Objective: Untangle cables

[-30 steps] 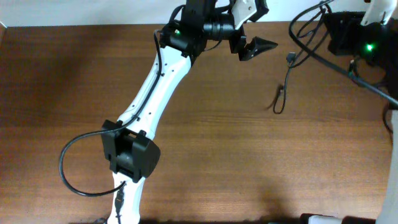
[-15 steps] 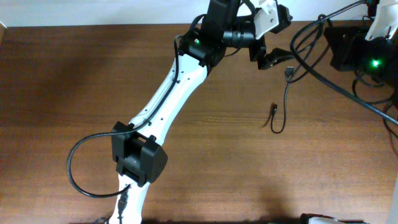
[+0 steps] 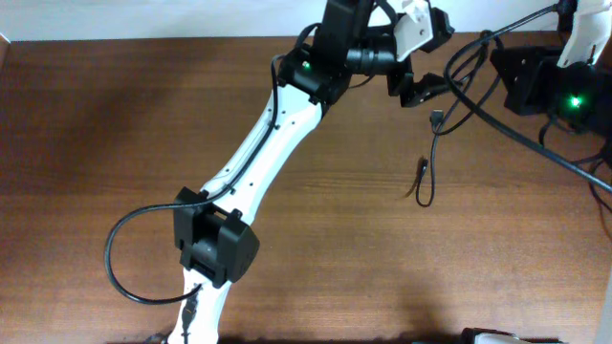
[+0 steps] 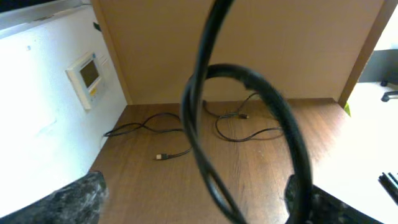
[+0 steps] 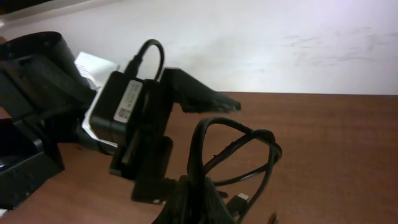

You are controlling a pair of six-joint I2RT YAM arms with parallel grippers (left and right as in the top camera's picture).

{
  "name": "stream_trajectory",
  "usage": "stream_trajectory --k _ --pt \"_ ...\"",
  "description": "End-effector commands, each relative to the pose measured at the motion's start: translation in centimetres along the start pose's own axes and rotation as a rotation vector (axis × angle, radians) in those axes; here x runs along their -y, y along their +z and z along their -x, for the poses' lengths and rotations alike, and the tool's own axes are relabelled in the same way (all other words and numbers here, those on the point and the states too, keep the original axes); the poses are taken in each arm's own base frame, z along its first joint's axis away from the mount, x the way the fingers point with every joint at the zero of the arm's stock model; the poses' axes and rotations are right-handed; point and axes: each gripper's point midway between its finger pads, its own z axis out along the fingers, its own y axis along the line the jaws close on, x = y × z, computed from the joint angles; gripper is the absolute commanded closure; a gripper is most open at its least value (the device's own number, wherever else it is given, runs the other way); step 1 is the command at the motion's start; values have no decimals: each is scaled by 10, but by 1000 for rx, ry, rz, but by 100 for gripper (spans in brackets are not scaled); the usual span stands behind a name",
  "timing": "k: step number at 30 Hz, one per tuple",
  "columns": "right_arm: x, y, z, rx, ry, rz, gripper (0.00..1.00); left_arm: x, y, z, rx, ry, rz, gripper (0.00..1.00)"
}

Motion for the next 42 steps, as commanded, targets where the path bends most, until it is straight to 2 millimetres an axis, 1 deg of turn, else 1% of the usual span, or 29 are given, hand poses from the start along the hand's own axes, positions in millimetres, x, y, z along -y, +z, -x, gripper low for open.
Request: stream_trajectory --k 1,2,4,6,10,12,13,15,16,18,19,20,21,24,25,27,28,30,32,33,34,36,38,40,41,42 --pt "-5 -3 2 8 0 26 96 8 9 -4 -3 -17 -23 57" --pt "-5 -3 2 8 0 26 96 8 9 -4 -3 -17 -23 100" --pt "-5 -3 2 8 -1 26 96 7 9 -4 -4 -18 -21 100" --pt "-4 -3 2 9 -4 18 96 2 7 -7 -15 -24 1 100" --pt "7 -3 3 14 -5 -47 96 -17 -9 -14 -29 -55 49 100" --pt "15 -3 4 18 -27 -90 96 -32 -25 -23 -46 -89 83 100" --pt "21 -4 5 23 -32 -128 96 -38 -33 -28 -58 -107 97 100" --pt "37 -7 8 32 -31 -218 96 -56 -57 -42 -83 -169 142 100" --pt "43 -10 9 39 -26 -238 96 -68 -75 -51 -96 -216 172 100" --pt "55 -15 11 53 -6 -266 96 -82 -101 -64 -117 -282 214 100" --pt "61 -18 13 60 2 -283 96 -88 -114 -69 -121 -306 225 100" --pt "68 -22 14 68 14 -300 96 -90 -122 -72 -122 -322 228 100" --pt "76 -25 15 75 30 -318 96 -94 -136 -77 -120 -348 231 100" --pt "94 -31 15 84 76 -341 96 -99 -160 -83 -116 -396 235 100" --pt "93 -29 15 80 82 -314 96 -99 -163 -84 -114 -404 232 100" --pt "83 -18 13 63 87 -228 96 -99 -164 -86 -118 -413 234 100" --pt "82 -14 12 54 88 -210 96 -97 -162 -85 -118 -411 229 100" --pt "80 -3 9 30 90 -191 96 -94 -154 -84 -123 -405 221 100" --pt "74 8 2 -6 99 -155 96 -91 -145 -82 -129 -395 214 100" --pt "67 15 -4 -39 108 -119 84 -88 -139 -81 -132 -388 211 100" --pt "60 22 -10 -67 114 -91 63 -87 -134 -81 -135 -382 209 100" --pt "49 35 -19 -114 113 -54 48 -83 -123 -77 -137 -365 202 100" --pt "37 49 -24 -142 82 -16 43 -80 -117 -71 -133 -350 195 100" --pt "24 63 -26 -156 13 23 43 -77 -114 -63 -125 -338 190 100" --pt "15 74 -27 -164 -35 53 43 -75 -113 -55 -117 -325 186 100" --pt "10 80 -27 -165 -48 67 43 -74 -112 -51 -113 -316 185 100"
